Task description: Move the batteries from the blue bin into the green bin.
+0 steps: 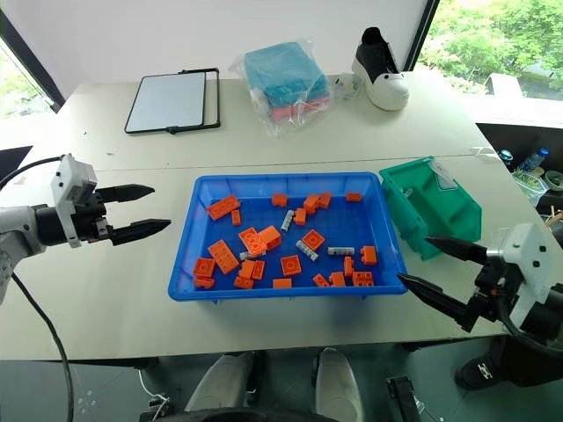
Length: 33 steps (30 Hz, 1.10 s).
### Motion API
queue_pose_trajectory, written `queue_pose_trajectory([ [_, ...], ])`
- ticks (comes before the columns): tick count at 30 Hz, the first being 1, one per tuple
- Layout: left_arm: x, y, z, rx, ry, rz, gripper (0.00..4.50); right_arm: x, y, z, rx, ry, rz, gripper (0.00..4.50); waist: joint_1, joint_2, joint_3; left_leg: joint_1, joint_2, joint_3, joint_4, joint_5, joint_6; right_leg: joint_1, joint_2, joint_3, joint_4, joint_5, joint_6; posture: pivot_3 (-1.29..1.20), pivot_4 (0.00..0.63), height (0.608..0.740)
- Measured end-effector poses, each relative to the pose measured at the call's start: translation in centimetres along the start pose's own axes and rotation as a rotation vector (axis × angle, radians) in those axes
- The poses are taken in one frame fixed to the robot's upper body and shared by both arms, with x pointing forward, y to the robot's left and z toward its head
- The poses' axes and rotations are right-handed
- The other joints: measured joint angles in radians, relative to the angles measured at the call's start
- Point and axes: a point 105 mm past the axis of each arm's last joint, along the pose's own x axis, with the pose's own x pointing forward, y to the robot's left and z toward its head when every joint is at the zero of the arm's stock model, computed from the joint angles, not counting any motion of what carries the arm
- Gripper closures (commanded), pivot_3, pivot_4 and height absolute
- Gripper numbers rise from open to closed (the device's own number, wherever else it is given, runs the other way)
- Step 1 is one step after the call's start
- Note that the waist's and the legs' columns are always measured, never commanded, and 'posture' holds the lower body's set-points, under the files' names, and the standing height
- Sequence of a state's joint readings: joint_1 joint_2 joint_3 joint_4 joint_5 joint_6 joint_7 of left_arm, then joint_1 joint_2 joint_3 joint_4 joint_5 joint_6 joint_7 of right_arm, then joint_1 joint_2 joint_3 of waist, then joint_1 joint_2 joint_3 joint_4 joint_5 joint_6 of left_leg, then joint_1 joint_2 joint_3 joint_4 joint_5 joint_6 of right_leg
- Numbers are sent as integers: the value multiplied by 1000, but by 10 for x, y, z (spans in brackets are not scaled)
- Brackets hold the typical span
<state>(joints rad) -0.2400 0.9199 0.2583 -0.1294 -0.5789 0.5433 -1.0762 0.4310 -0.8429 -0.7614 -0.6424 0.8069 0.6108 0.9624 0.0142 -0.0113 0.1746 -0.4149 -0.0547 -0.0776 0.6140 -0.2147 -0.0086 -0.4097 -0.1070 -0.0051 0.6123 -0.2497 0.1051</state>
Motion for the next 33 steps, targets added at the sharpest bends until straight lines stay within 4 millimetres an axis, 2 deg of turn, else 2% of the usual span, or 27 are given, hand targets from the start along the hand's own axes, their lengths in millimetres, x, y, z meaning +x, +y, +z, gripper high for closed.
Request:
queue_pose_trajectory([
  [25, 1, -1, -1, -20, -2, 14, 0, 3, -2, 2, -13, -5, -9, 213, 0, 0, 0, 0, 0, 0, 1, 0, 0, 0, 0, 0, 0, 0, 0, 0, 150, 731],
  [30, 6, -12, 14, -6, -38, -37, 0, 17, -8, 16, -71, -21, 40, 213, -1, 0, 0, 1, 0, 1, 2, 0, 0, 1, 0, 0, 1, 1, -1, 0, 150, 731],
  [33, 7, -20, 26, 0, -60, -84, 0, 37, -14, 36, -126, -43, 86, 213, -5, 0, 1, 2, 0, 1, 2, 0, 0, 1, 0, -1, 1, 1, -1, 0, 150, 731],
])
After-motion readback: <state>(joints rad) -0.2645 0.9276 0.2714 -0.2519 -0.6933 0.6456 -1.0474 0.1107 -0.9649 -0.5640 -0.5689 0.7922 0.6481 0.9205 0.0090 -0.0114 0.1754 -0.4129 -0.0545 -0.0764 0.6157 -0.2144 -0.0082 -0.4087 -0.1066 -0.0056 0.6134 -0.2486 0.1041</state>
